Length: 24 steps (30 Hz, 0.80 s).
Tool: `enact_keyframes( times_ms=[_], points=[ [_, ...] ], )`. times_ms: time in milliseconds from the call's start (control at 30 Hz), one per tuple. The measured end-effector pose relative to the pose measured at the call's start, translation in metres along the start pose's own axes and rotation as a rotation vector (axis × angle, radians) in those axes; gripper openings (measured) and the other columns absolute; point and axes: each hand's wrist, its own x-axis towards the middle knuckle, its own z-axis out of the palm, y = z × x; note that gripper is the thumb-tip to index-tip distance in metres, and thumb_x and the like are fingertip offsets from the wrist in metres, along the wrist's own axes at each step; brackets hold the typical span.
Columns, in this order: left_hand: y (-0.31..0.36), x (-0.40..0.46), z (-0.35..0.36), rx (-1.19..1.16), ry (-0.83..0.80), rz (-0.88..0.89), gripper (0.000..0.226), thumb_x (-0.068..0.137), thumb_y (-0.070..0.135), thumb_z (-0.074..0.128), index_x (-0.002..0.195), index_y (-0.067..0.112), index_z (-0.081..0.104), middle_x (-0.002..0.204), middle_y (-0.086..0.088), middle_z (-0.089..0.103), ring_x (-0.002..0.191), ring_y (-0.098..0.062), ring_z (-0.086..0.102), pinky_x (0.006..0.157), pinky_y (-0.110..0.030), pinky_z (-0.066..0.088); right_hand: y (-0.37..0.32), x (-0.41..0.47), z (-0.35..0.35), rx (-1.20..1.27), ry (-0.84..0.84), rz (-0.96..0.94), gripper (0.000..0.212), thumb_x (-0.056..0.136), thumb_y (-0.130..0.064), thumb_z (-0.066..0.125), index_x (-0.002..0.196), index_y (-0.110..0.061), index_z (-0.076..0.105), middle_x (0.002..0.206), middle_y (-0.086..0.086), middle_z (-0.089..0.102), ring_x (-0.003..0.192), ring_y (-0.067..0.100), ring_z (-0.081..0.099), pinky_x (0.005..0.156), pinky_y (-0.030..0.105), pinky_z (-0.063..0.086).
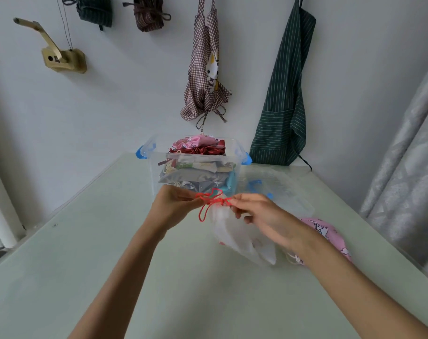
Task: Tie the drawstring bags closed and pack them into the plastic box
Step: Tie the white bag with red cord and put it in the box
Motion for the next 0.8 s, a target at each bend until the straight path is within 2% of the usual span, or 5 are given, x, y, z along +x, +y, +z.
enact_keyframes(
  times_ms=[67, 233, 500, 633, 800],
  points=[
    [0.0, 0.0, -0.004, 0.015, -0.014, 0.022, 0.011, 0.077, 0.02, 0.075, 0.087, 0.014, 0.077, 0.046, 0.019, 0.061, 0.044, 0.006, 0.049, 0.045, -0.006, 0.035, 0.001, -0.004, 0.001, 0.012, -0.041, -0.03, 0.018, 0.095, -0.017, 0.049, 0.083, -0.019, 0.064, 0.072, -0.007, 0.049, 0.068, 0.008, 0.041, 0.065, 0.024, 0.029],
    [-0.003, -0.001, 0.003, 0.187, -0.056, 0.023, 0.019, 0.077, 0.026, 0.075, 0.093, 0.015, 0.077, 0.085, -0.002, 0.075, 0.078, -0.019, 0.066, 0.076, -0.039, 0.053, -0.005, -0.008, -0.01, -1.319, 0.119, -0.316, 0.01, 0.096, -0.031, 0.047, 0.099, -0.026, 0.056, 0.076, -0.021, 0.033, 0.086, 0.006, 0.032, 0.076, 0.024, 0.027],
    [0.006, -0.012, -0.022, 0.327, -0.368, 0.001, 0.035, 0.091, 0.032, 0.058, 0.125, 0.024, 0.06, 0.136, 0.004, 0.054, 0.122, -0.018, 0.054, 0.098, -0.032, 0.043, 0.008, -0.029, -0.052, -0.619, 0.122, 0.481, 0.058, 0.09, -0.049, 0.05, 0.135, -0.013, 0.039, 0.105, 0.01, 0.06, 0.084, 0.024, 0.068, 0.061, 0.029, 0.054],
    [-0.008, -0.022, 0.0, 0.628, -0.505, -0.129, 0.066, 0.084, 0.045, 0.064, 0.141, 0.026, 0.039, 0.146, 0.0, 0.044, 0.131, -0.021, 0.043, 0.109, -0.031, 0.033, 0.029, -0.023, -0.016, -0.524, 0.203, 0.452, 0.058, 0.089, -0.038, 0.059, 0.133, -0.009, 0.034, 0.11, 0.009, 0.055, 0.078, 0.021, 0.064, 0.058, 0.03, 0.055],
    [0.002, -0.021, 0.01, 0.681, -0.213, 0.13, 0.05, 0.077, 0.017, 0.073, 0.122, 0.03, 0.057, 0.124, 0.006, 0.06, 0.112, -0.016, 0.055, 0.084, -0.02, 0.039, 0.031, -0.011, -0.006, -0.557, 0.341, 0.243, 0.048, 0.078, -0.003, 0.063, 0.124, -0.019, 0.057, 0.102, 0.002, 0.053, 0.09, 0.018, 0.056, 0.083, 0.03, 0.049]
  ],
)
